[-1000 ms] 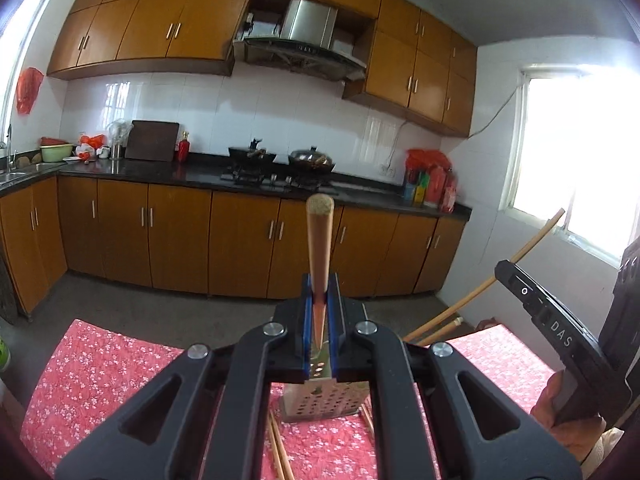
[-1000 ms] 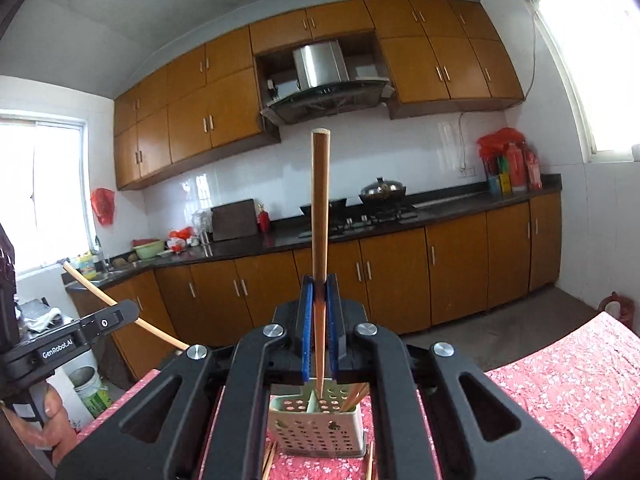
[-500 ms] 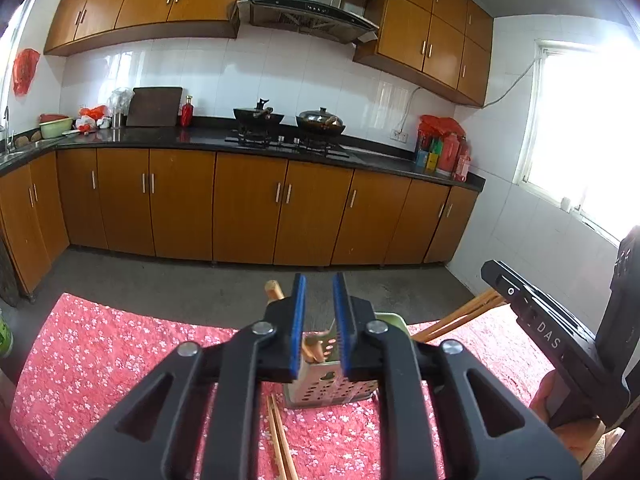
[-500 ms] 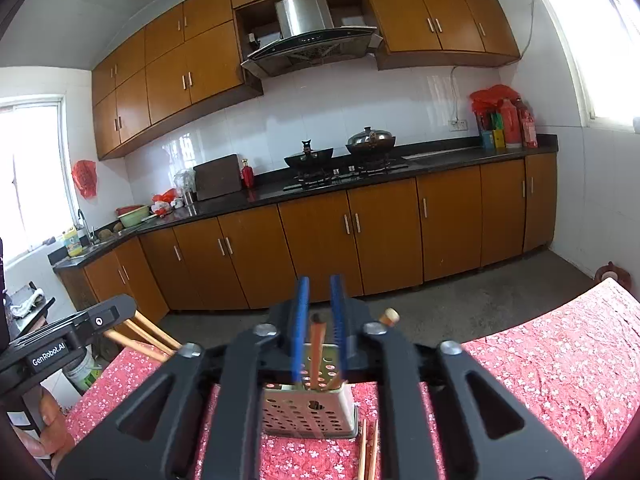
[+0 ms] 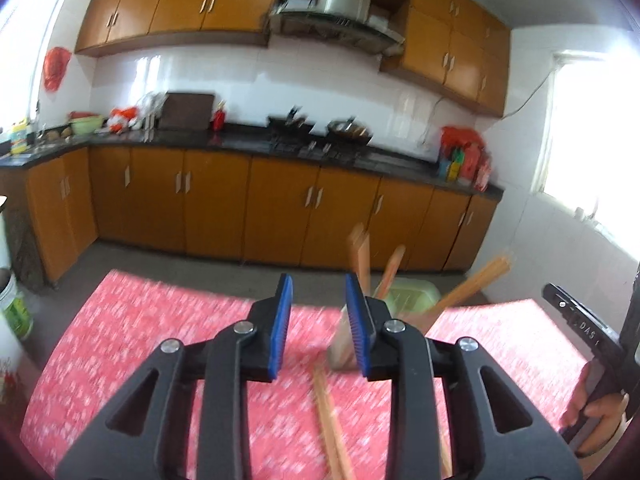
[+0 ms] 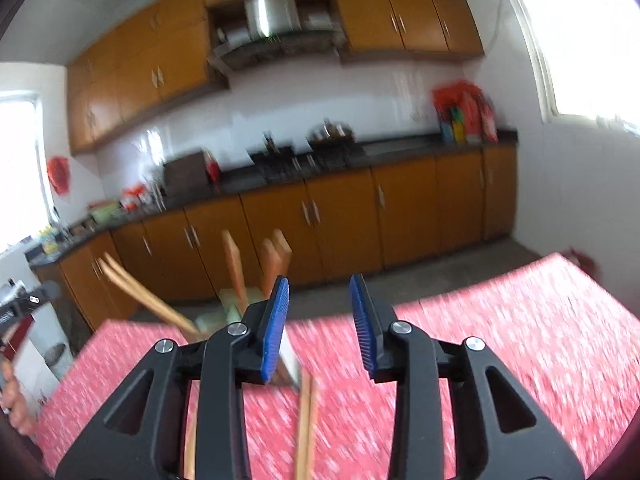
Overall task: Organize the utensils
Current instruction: 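Grasp a bamboo chopstick on the cloth with the right tool while the left tool grasps another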
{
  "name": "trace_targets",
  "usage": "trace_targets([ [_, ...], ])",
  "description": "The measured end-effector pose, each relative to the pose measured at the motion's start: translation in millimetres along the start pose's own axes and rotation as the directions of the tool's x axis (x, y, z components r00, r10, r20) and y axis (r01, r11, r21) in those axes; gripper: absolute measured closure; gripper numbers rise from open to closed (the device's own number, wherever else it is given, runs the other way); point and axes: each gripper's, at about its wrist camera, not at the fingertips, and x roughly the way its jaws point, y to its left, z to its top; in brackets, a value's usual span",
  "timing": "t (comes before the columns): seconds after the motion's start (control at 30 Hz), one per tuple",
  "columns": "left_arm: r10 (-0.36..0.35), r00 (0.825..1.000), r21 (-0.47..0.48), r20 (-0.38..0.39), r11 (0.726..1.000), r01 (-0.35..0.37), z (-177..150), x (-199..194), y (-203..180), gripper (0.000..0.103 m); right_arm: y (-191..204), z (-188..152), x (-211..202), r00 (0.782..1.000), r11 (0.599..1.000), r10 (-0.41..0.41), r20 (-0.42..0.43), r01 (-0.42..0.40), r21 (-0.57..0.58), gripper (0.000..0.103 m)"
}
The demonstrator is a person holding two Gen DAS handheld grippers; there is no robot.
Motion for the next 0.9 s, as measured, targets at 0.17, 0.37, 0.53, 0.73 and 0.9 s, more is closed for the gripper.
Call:
trace_targets([
  [0.17,0.053,0.985,-0.009,-0.163,0.998,-0.055,-62.1,25.5,27.0,0.074,-12.3,-80.6,45.0,0.951,0.999,-0.027,-0.306,0.021,-0.023,0.070],
  [0.37,0.021,0.953,-0.051,-0.302,0.998,-0.038,-114.9,47.6,36.4,0.074,-5.5,-140.6,74.1,0.872,0.996,0.085,-0.482,-0.067,0.054,0.083],
  [0.53,-0.016,0.936,-0.065,-0.352,0.998,-0.008,-134.3,54.7,31.5,0.074,8.3,-149.5,81.4,0.859,0.996,0.093,-0.503,-0.087,0.037,0.085],
  [0.73,-0.050,0.918,-0.060,-0.394,0.998,0.029,-144.7,60.5,13.7,0.074,14.4,-155.7,89.1,0.859,0.998,0.006,-0.512,-0.040,-0.056,0.095],
  [0.9,-0.078,0.901,-0.056,-0.426,0.997,0.059,-155.2,67.8,1.1,0.077,-3.1,-151.8,89.6,0.866,0.998,-0.056,-0.497,0.036,-0.050,0.095],
])
